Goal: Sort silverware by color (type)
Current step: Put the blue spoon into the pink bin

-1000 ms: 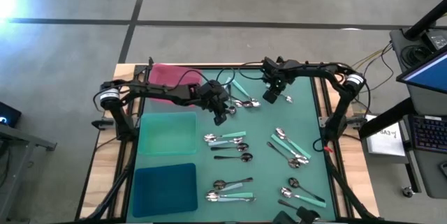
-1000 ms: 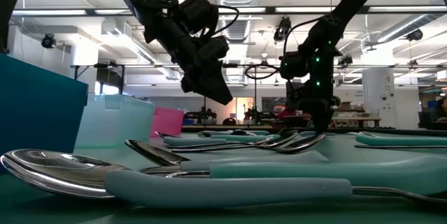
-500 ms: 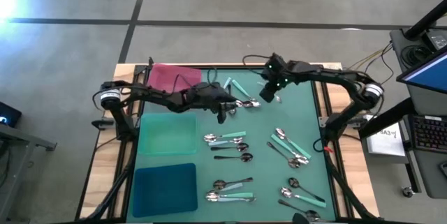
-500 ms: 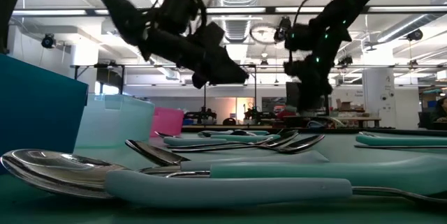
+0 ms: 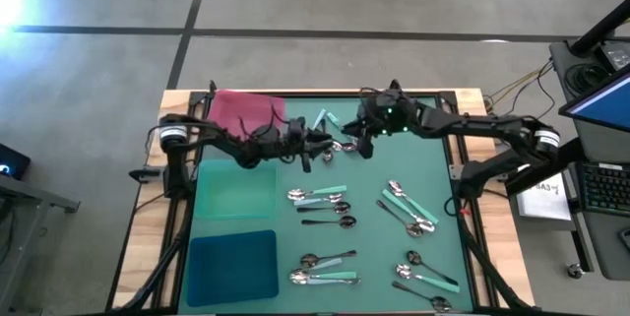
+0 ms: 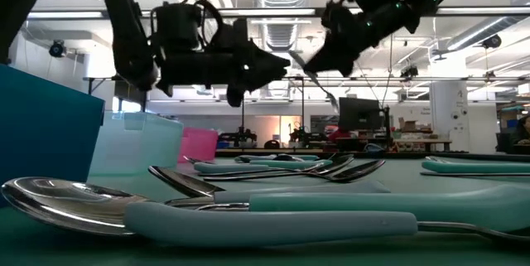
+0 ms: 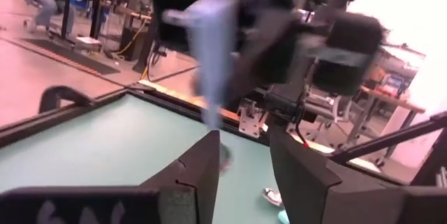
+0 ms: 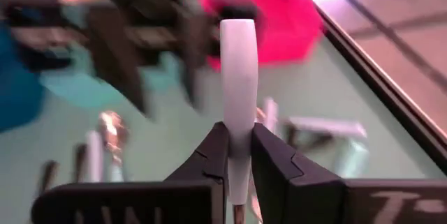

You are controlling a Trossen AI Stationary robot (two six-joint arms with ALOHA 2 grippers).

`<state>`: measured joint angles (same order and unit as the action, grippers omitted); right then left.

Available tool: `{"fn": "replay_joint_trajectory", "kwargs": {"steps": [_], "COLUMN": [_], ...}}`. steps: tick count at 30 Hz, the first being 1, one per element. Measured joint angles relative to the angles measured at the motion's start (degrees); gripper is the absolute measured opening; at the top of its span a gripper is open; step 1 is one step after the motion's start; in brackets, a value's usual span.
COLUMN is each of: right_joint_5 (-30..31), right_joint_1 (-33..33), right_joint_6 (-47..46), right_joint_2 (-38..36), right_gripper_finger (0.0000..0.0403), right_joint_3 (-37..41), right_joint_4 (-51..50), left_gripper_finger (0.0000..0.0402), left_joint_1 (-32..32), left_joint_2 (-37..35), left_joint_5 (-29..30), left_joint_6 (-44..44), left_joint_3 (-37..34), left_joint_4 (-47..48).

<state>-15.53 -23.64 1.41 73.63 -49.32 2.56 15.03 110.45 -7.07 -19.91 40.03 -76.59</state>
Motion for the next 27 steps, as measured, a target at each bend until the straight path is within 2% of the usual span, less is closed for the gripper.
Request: {"fn": "replay_joint_trajectory", "kwargs": {"steps": [7, 11, 22, 27], "right_joint_5": [0.1, -0.1, -0.2, -1.5], "right_joint_1": [3.2, 3.8, 5.0, 5.4], "right_joint_6": [0.1, 0.3, 1.2, 1.2], "right_joint_2": [0.0, 0.0, 0.4, 0.4], "right_gripper_finger": [0.0028, 0.0028, 0.0028, 0.0028], "right_joint_3": [0.0, 0.0, -0.1, -0.1], "right_joint_4": [2.5, 2.6, 4.6, 5.6], "left_gripper_finger": [0.0112, 0.0112, 0.0112, 0.0088], "left_joint_1": [-0.2, -0.3, -0.4, -0.4], "left_joint_2": [3.4, 3.4, 3.7, 3.6], "left_joint_5": [-0.2, -3.4, -4.4, -4.6], "left_joint_6": [-0.2, 0.4, 1.9, 2.0], "left_joint_3": [3.0, 3.3, 6.9, 6.8], "left_joint_4": [-1.2, -1.4, 0.0, 0.2]}}
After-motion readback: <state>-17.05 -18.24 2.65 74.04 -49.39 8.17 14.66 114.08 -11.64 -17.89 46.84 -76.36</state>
